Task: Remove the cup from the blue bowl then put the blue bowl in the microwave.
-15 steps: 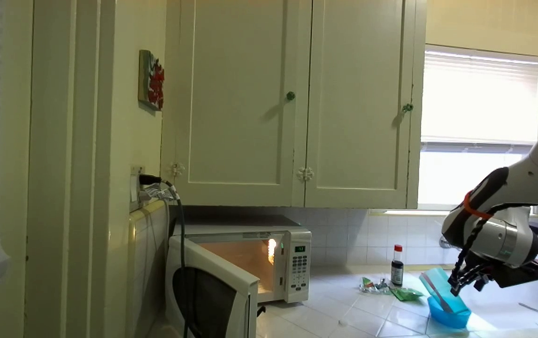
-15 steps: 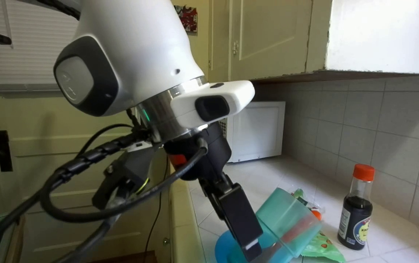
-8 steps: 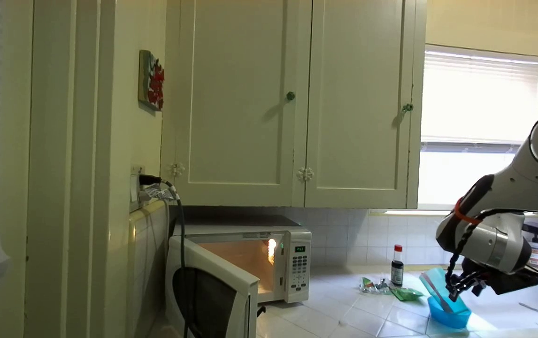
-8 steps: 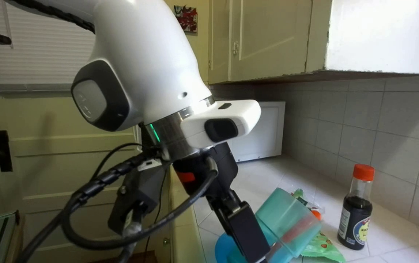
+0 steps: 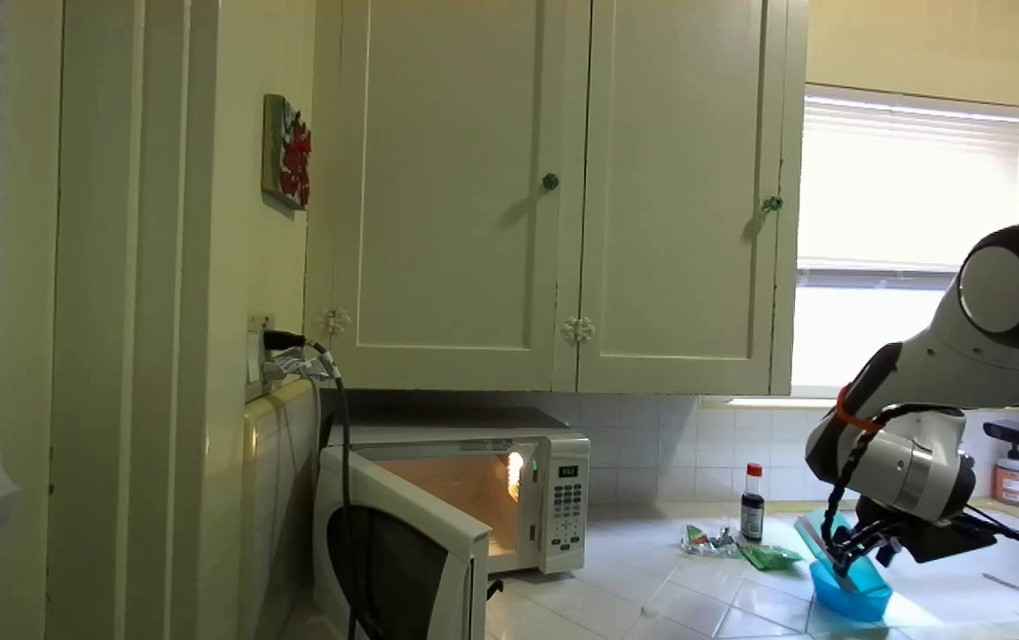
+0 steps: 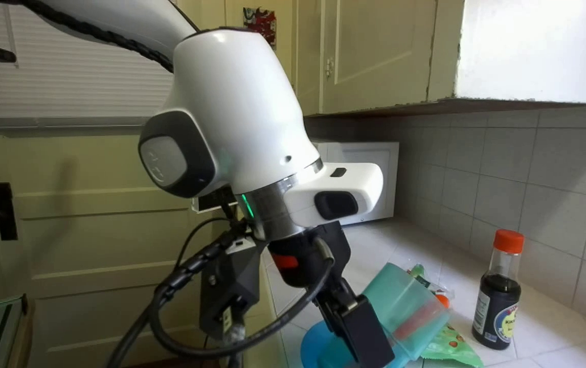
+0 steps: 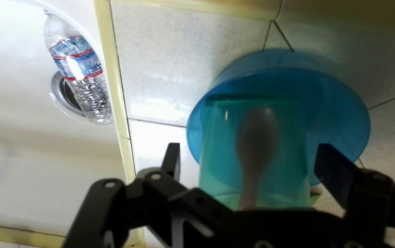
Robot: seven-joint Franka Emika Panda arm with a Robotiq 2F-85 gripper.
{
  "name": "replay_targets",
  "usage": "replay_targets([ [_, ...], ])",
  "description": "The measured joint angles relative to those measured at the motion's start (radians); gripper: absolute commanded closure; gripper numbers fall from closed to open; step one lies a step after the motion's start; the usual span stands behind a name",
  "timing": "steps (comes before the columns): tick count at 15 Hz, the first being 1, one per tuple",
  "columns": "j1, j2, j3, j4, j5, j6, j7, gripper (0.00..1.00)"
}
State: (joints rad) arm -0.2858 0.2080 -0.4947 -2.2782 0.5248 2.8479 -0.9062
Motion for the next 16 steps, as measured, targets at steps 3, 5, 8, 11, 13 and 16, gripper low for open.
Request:
replay_targets([
  [3, -0.007, 0.032, 0.013, 0.019, 0.003, 0.000, 0.000, 0.34],
  [5, -0.011, 0.045, 0.021, 0.028, 0.003, 0.001, -0.001, 0.46],
  [8, -0.018, 0.047, 0.030, 0.031, 0.003, 0.006, -0.004, 0.46],
  [11, -0.019, 0.044, 0.032, 0.030, 0.003, 0.022, -0.009, 0.46],
  [13, -0.018, 0.023, 0.031, 0.022, 0.003, 0.033, -0.017, 0.46],
  [16, -0.016, -0.056, 0.031, -0.009, 0.002, 0.033, -0.024, 0.46],
])
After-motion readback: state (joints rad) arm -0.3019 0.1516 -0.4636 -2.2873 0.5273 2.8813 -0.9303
